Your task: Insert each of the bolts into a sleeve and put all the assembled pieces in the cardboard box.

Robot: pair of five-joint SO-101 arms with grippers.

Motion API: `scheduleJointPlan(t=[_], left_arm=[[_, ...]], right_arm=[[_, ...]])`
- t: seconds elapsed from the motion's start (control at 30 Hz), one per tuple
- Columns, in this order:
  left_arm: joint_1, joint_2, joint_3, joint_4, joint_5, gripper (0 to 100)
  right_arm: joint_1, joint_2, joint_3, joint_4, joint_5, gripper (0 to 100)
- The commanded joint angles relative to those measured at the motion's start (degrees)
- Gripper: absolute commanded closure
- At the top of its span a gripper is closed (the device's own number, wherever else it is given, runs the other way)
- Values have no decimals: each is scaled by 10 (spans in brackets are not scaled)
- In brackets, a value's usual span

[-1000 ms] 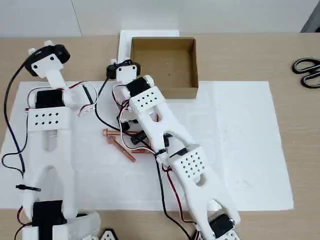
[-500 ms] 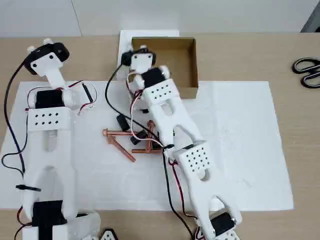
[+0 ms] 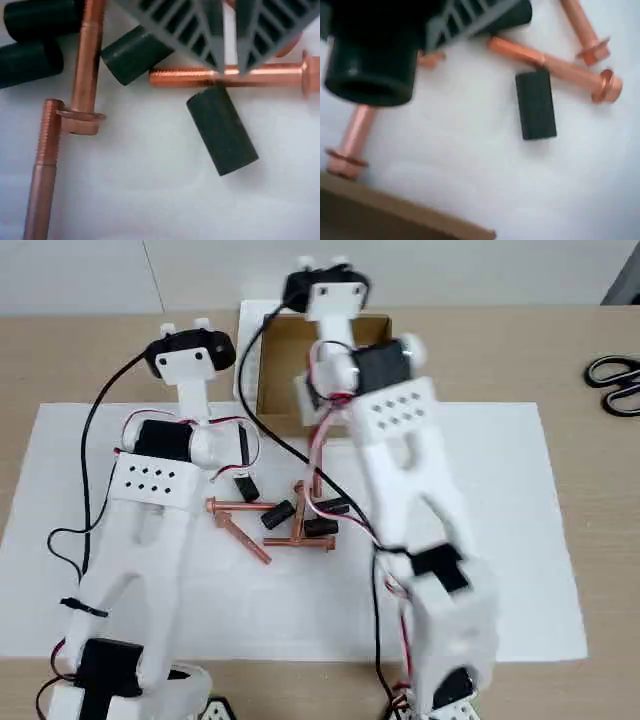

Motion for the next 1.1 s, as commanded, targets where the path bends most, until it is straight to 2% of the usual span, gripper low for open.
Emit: scheduleJointPlan(t=[0.0,0.13,0.23,0.37,0.57,0.67,0.9,1.07], left_arm=[[9,-4,-6,-17,-6,994],[11,-2,-6,-53,-6,994],[11,-2,-6,-75,-5,994],[50,-2,-6,-72,-5,994],[113,12,-33,-59,-4,994],[121,69,-94,-6,6,994],[105,263,-340,72,130,994],[122,371,-486,97,142,993]], right_arm=[[6,-192,131,6,4,995],[22,-307,282,-15,3,995],[62,-364,396,-65,0,992],[116,-437,591,-173,-21,991],[150,-611,862,-358,-32,994],[160,-682,971,-443,-32,994],[174,-770,1137,-554,-32,994],[174,-820,1207,-592,-32,994]])
